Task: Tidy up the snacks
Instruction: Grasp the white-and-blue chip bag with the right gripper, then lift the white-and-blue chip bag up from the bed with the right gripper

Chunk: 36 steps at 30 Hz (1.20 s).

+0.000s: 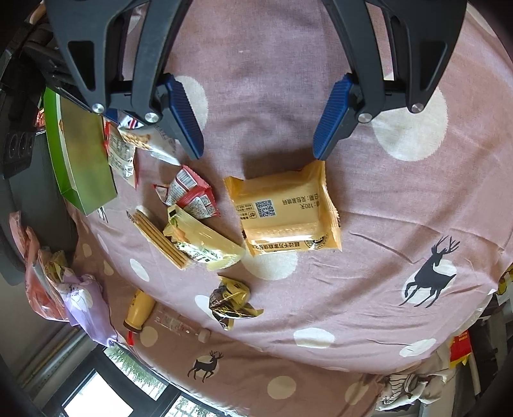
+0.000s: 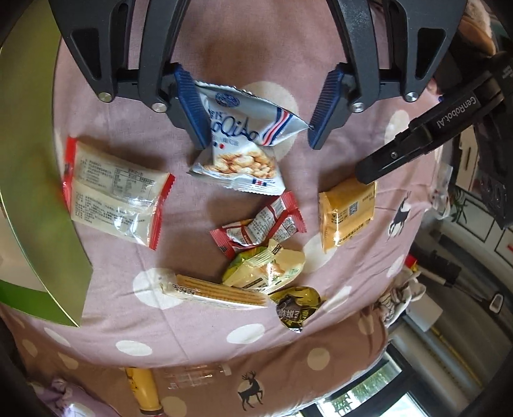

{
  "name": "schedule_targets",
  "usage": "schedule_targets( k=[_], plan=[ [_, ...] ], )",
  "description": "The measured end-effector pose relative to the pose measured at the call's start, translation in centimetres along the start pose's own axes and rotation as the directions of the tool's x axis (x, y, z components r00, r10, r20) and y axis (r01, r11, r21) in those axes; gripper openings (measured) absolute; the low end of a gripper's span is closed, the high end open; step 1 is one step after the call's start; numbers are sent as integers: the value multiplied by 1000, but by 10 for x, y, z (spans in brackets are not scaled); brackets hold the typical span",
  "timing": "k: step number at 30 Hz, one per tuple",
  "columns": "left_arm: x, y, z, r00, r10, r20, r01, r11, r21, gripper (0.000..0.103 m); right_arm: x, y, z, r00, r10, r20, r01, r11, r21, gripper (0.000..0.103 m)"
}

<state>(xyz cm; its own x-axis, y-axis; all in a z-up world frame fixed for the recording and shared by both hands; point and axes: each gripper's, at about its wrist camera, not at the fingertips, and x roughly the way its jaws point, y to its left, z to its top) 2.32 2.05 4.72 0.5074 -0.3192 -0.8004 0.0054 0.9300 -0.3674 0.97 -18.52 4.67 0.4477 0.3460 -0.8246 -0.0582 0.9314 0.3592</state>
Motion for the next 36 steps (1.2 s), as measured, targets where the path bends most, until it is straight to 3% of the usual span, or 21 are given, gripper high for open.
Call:
schedule_targets(
  k=[3, 7, 14, 21, 25, 30, 32, 36],
  plan=[
    [-4, -5, -1, 1000, -19, 7, 19, 1000, 16, 73, -16, -7, 3, 999, 33, 41, -34, 999, 16, 71],
    [-5, -17, -4, 994, -108, -3, 108, 993, 48, 78, -43, -22, 8, 990, 68, 127, -76, 995, 59, 81],
    [1, -54, -19, 983, -179, -47, 185, 969, 165, 86, -57, -47, 11, 976, 133, 170, -159, 975, 155, 82],
    [15, -79, -36, 971, -208, -120, 233, 939, 254, 87, -30, -46, 10, 965, 253, 68, -262, 945, 197, 82],
    [25, -81, -39, 961, -227, -155, 260, 934, 246, 86, -12, -38, 8, 970, 244, 9, -241, 951, 193, 82],
    [32, -77, -39, 954, -241, -180, 278, 936, 215, 84, 7, -26, 4, 959, 276, -62, -261, 949, 177, 80],
    [35, -75, -39, 943, -269, -197, 307, 931, 198, 76, 13, -23, 3, 960, 270, -80, -253, 952, 170, 77],
    [36, -74, -42, 933, -293, -211, 332, 925, 185, 60, 25, -28, 2, 949, 294, -112, -268, 942, 205, 61]
  ],
)
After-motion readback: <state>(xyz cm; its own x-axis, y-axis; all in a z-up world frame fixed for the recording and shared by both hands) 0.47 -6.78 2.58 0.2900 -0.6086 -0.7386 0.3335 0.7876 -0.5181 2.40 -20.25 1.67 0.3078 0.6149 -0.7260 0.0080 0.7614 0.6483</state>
